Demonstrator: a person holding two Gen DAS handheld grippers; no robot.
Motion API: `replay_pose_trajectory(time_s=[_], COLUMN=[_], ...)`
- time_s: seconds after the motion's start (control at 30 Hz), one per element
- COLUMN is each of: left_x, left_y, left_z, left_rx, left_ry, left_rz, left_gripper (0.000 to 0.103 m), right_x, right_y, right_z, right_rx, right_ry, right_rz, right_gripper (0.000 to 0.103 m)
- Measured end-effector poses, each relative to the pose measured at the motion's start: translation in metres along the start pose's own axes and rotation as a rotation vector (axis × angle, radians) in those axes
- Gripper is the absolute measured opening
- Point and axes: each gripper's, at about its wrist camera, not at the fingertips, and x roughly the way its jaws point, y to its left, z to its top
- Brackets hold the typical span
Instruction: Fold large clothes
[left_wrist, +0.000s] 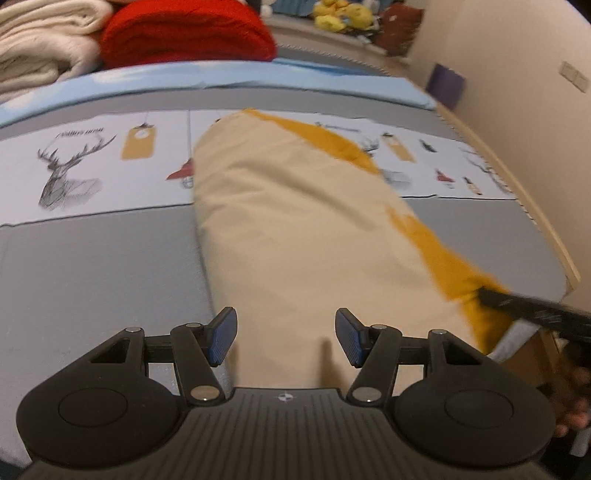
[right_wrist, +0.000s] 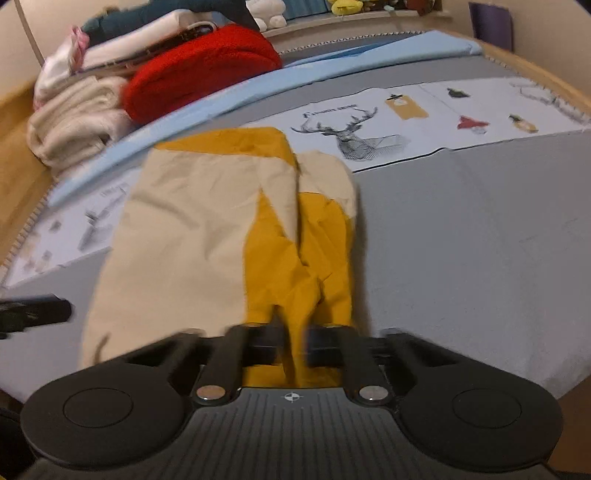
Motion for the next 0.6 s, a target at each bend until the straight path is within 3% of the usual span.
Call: replay_pose_trajectory(time_s=[0.1, 0.17, 0.2, 0.27, 0.33, 0.47, 0.53, 0.6], left_x=[0.000, 0.005, 0.012, 0.033, 0.042, 0.027, 0.048, 0.056], left_y=[0.001, -0.001, -0.003, -0.008, -0.011, -0.003, 0.003, -0.001], left_z=[-0.001, -0.003, -0.005, -0.015, -0.020, -0.013, -0.025, -0.031], left_rx=[0.003, 0.027, 0.043, 0.095, 0.135, 0.113, 0.129, 0.159], left_ry=[0.011, 0.038, 0.068, 0.171, 0.219, 0.155, 0.266, 0.294], left_rz=[-0.028, -0.045, -0.045, -0.015, 0.004, -0.026, 0.027, 0.034], left_gripper=[0.064, 0.064, 0.064, 0.065, 0.066, 0.064, 0.064, 0.065], right_x=[-0.029, -0.042, -0.040, -0.017, 0.000, 0.014, 0.019, 0.028], right_y=[-0.010, -0.017, -0.021, -0.033, -0.039, -0.031, -0.029, -0.027], right_z=[0.002, 0.000, -0.002, -0.011, -0.017, -0.019, -0.019, -0.018], right_rx=[-0.002, -0.012, -0.026, -0.026, -0.009, -0.053, -0.056, -0.067], right_ry=[-0.118, -0.155, -0.132, 0.006, 0.095, 0.111, 0.127, 0.154], right_rz=[0.028, -0.018, -0.065, -0.142, -0.151, -0.198, -0.224, -0.243], right_gripper=[0.001, 0.001, 0.000, 0.000, 0.000, 0.000, 0.000, 0.000])
